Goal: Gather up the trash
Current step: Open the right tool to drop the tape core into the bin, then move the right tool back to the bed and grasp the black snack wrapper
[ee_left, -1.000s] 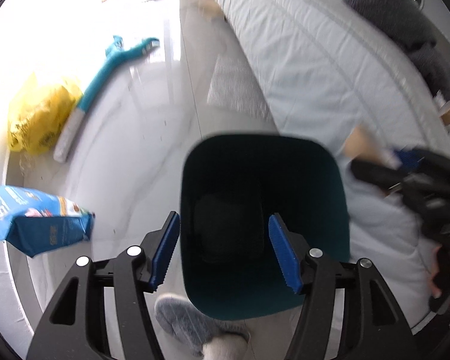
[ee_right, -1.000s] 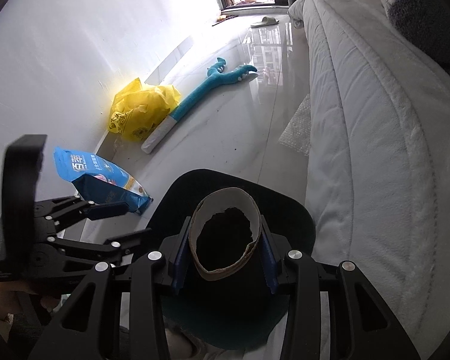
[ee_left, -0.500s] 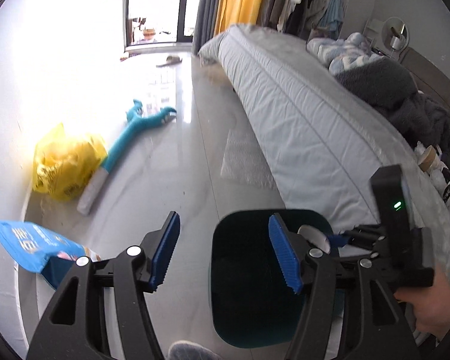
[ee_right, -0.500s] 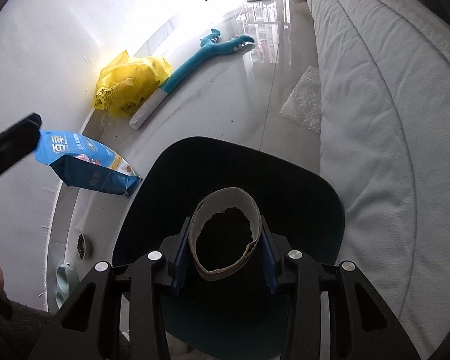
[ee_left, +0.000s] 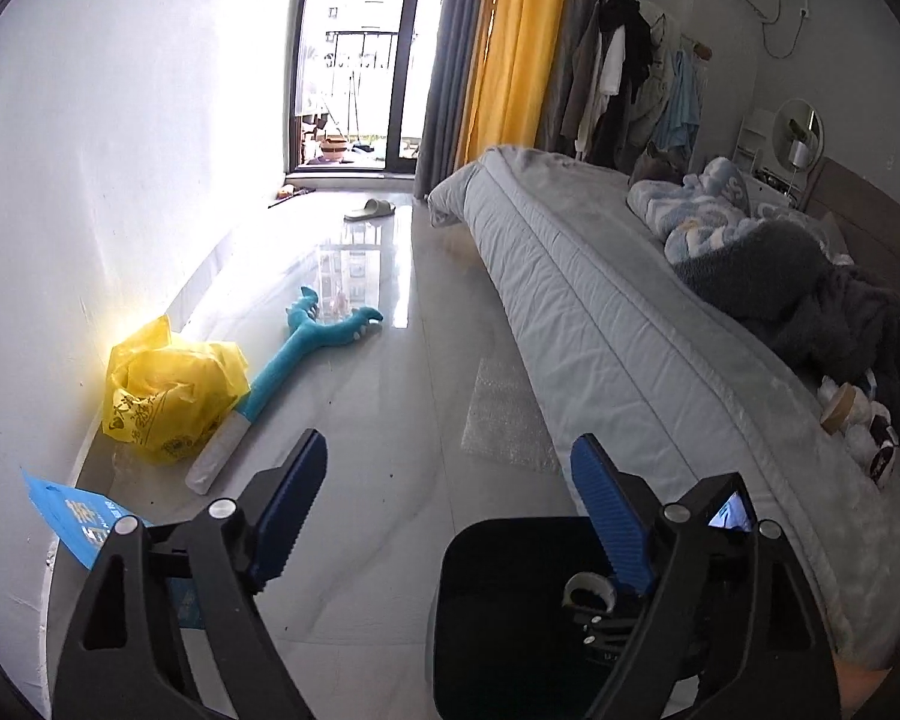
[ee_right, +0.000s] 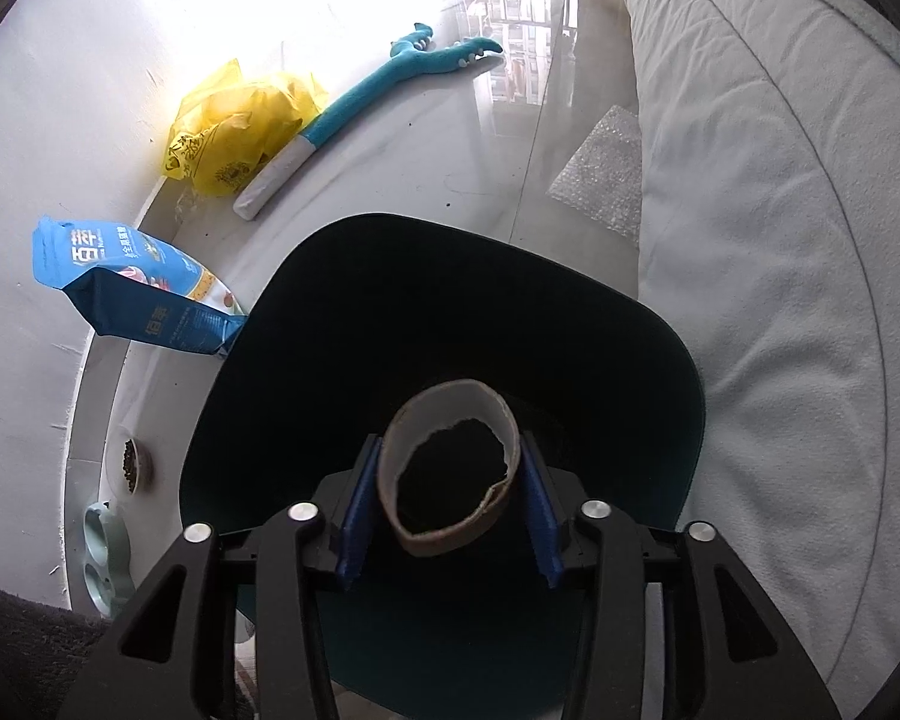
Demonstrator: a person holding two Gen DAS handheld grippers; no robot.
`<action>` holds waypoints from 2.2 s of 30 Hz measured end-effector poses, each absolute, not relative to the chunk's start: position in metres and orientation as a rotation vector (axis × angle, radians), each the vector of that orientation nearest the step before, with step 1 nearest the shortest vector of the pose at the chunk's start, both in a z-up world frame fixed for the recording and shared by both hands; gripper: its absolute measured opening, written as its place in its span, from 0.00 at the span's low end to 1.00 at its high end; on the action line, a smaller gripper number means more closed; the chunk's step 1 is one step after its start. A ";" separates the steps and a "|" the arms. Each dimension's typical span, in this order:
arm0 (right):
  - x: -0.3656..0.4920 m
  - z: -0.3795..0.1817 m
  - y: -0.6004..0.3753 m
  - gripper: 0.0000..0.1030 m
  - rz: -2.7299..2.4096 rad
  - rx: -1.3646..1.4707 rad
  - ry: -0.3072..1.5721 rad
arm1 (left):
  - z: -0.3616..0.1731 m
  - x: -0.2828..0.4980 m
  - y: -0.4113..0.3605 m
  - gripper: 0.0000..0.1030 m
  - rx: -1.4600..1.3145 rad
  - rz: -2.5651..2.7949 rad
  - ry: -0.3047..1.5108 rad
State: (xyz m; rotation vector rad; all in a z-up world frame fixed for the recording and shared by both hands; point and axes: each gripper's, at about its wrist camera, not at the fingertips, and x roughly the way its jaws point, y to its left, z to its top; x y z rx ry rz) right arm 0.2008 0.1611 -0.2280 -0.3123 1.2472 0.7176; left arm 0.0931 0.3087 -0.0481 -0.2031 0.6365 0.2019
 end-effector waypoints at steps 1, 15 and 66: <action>0.199 -0.226 0.162 0.57 0.721 -0.313 1.241 | -0.044 0.093 0.307 0.85 -0.204 0.199 0.622; 0.190 -0.166 0.146 0.69 0.794 -0.254 1.105 | -0.020 0.098 0.282 0.92 -0.205 0.160 0.554; 0.221 -0.073 -0.117 0.79 0.287 -0.104 0.662 | -0.019 0.171 0.096 0.93 -0.199 -0.061 0.601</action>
